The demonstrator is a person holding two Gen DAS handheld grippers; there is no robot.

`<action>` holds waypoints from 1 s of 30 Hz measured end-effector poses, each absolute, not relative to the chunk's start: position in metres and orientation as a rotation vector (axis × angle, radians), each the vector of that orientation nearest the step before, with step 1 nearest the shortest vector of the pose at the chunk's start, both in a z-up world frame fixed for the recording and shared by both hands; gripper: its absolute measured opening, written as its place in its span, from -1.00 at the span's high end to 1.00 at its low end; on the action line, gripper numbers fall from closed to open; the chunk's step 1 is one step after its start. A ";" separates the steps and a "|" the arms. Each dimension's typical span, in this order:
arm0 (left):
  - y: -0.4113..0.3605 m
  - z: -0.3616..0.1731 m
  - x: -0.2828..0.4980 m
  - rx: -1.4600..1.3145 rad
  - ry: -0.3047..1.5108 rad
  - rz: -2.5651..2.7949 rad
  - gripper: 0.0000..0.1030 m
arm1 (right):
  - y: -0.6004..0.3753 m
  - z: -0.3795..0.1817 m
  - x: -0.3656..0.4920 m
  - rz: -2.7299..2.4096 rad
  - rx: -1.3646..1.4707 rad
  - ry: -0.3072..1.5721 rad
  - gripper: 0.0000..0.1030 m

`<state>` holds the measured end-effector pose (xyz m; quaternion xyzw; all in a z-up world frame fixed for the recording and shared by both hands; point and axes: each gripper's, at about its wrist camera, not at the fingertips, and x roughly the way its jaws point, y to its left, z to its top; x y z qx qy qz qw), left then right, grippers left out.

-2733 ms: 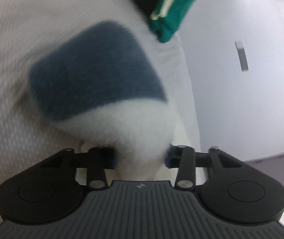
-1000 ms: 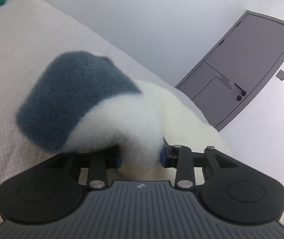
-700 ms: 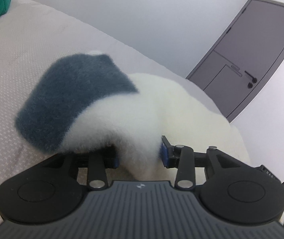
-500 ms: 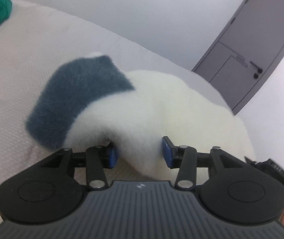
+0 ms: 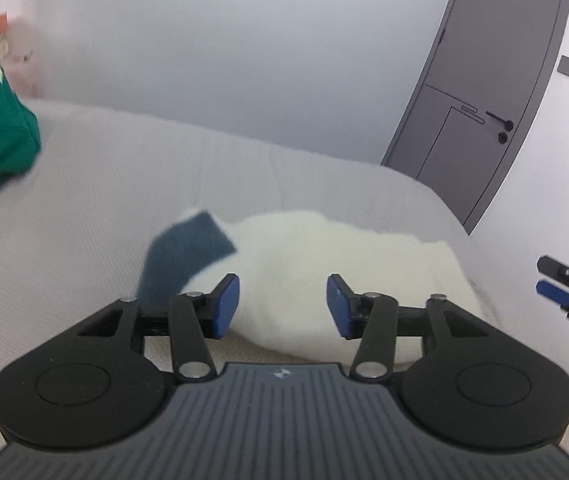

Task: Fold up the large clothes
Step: 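Open both grippers and pull them back from the sweater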

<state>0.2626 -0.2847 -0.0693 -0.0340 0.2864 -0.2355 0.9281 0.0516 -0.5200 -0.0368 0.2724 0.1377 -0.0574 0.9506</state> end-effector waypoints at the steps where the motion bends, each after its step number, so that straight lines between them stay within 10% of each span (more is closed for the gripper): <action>1: -0.285 -0.059 0.253 -0.059 0.571 -0.480 -0.10 | -0.514 -0.024 0.051 -0.107 0.526 0.276 -0.28; 30: -0.241 -0.019 0.070 0.072 0.415 -0.452 -0.93 | -0.394 0.019 -0.024 0.013 0.214 0.355 -0.28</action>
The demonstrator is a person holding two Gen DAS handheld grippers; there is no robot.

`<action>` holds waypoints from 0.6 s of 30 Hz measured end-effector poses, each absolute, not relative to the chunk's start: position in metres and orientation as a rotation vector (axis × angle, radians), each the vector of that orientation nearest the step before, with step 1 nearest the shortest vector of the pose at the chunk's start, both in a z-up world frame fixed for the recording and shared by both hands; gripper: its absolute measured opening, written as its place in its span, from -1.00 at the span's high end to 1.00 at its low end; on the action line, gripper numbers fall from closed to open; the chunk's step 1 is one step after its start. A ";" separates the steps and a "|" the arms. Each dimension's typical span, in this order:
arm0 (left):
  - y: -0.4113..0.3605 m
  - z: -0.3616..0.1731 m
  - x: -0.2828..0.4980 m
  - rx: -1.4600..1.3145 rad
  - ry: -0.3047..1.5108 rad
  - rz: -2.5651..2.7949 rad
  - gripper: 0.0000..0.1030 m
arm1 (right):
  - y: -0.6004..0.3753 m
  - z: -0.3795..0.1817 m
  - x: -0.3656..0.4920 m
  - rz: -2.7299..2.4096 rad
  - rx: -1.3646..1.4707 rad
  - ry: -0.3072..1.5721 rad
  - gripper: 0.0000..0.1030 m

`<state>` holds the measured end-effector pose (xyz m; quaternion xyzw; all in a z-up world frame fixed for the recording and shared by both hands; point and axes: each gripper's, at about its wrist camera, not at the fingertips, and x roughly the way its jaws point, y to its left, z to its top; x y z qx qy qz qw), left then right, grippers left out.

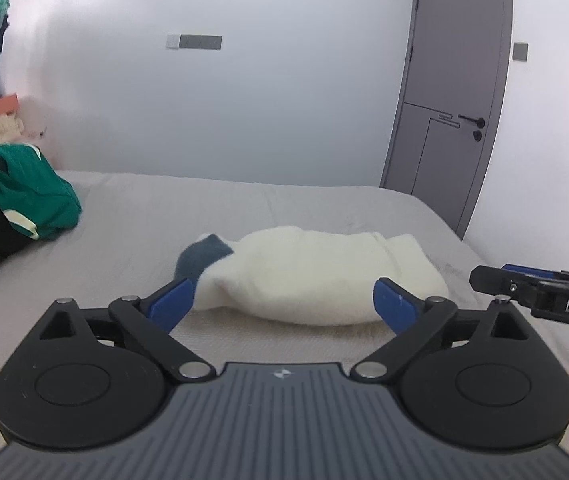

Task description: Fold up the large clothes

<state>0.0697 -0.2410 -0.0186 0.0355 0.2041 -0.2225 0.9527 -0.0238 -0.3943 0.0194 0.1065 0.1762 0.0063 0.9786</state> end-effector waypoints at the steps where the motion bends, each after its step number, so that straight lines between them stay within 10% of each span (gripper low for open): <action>1: -0.241 -0.019 0.066 0.078 0.409 -0.451 -0.93 | -0.394 0.019 -0.024 0.014 0.219 0.361 -0.28; 18: -0.228 -0.036 0.065 0.048 0.460 -0.384 -0.96 | -0.386 -0.010 -0.028 -0.049 0.196 0.412 -0.49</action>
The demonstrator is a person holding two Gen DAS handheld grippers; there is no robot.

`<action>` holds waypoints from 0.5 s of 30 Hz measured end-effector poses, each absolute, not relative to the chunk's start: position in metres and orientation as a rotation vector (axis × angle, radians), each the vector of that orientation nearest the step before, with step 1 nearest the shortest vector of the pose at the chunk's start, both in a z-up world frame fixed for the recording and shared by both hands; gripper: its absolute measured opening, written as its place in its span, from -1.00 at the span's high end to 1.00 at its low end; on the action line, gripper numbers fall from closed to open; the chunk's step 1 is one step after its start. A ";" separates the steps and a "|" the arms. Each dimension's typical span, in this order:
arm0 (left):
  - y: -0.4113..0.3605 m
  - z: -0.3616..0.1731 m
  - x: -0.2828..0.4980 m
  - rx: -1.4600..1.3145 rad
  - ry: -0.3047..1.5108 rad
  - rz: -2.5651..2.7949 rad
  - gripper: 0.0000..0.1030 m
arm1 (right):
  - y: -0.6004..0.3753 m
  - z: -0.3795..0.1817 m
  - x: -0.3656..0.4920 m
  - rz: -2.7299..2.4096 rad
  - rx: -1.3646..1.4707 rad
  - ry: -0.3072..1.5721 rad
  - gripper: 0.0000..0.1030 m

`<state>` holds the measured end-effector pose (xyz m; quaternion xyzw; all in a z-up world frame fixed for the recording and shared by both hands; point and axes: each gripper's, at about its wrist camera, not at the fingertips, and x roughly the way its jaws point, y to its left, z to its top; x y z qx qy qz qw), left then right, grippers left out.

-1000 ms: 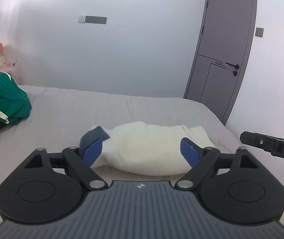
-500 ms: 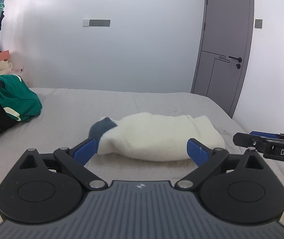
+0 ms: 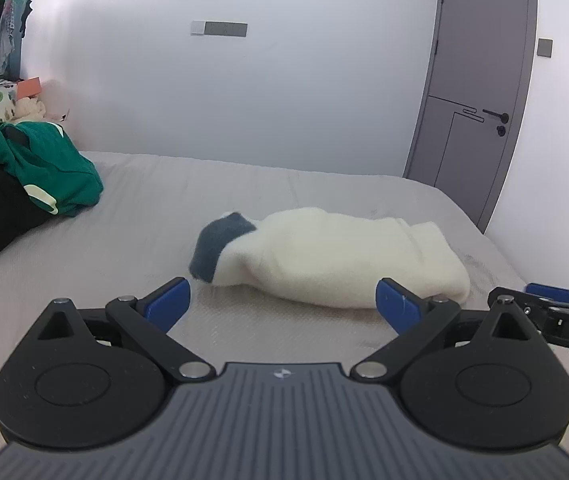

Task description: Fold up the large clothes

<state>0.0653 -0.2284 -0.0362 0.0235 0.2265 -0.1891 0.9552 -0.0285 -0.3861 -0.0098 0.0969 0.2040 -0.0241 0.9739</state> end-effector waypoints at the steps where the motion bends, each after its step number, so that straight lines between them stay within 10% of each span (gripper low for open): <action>1: -0.228 -0.037 0.066 0.045 0.464 -0.383 -0.96 | -0.387 -0.010 -0.029 -0.056 0.195 0.407 -0.74; 15: -0.229 -0.041 0.069 0.038 0.478 -0.372 -0.96 | -0.389 -0.019 -0.027 -0.095 0.190 0.431 -0.95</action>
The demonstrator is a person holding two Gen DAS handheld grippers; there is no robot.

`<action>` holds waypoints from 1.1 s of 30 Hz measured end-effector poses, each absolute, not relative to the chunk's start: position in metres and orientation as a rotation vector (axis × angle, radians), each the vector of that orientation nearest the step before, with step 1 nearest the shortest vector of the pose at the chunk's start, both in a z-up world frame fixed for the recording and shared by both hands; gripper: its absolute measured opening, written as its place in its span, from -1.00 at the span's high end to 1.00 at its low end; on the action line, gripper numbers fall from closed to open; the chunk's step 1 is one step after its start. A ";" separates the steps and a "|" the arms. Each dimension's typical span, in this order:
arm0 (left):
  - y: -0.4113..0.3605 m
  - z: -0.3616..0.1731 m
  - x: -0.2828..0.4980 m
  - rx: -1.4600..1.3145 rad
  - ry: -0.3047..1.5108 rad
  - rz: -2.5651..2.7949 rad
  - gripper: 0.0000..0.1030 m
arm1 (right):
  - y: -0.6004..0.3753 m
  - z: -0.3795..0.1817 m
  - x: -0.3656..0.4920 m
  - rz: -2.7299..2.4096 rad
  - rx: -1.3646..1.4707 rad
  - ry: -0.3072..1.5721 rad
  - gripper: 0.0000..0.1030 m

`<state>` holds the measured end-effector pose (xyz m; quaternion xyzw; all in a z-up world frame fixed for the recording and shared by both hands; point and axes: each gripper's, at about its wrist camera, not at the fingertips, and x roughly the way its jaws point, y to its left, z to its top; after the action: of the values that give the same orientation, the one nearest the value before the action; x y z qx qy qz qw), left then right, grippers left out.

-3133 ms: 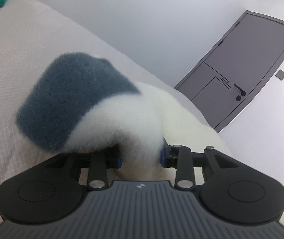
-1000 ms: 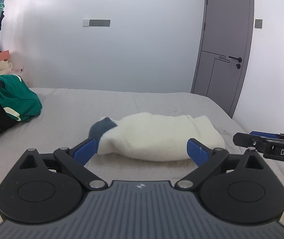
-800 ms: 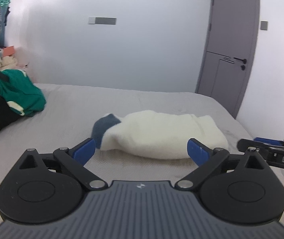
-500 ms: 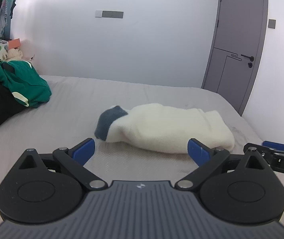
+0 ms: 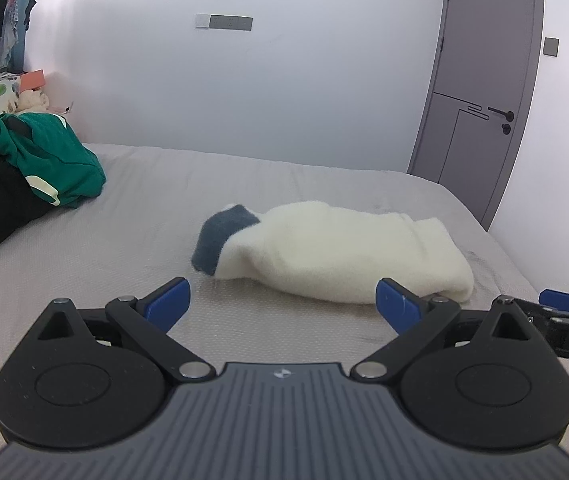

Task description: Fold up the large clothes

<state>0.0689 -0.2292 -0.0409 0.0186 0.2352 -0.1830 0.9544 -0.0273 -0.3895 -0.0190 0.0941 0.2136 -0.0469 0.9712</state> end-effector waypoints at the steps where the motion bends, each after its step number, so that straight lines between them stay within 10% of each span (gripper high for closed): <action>1: -0.229 -0.041 0.069 0.036 0.480 -0.375 -0.96 | -0.390 -0.019 -0.027 -0.096 0.189 0.433 -0.95; 33: -0.230 -0.036 0.064 0.010 0.462 -0.392 -0.96 | -0.394 -0.020 -0.023 -0.118 0.199 0.444 -0.95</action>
<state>0.0644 -0.2297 -0.0357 0.0050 0.2273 -0.1932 0.9544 -0.0227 -0.3944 -0.0198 0.0985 0.2198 -0.0582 0.9688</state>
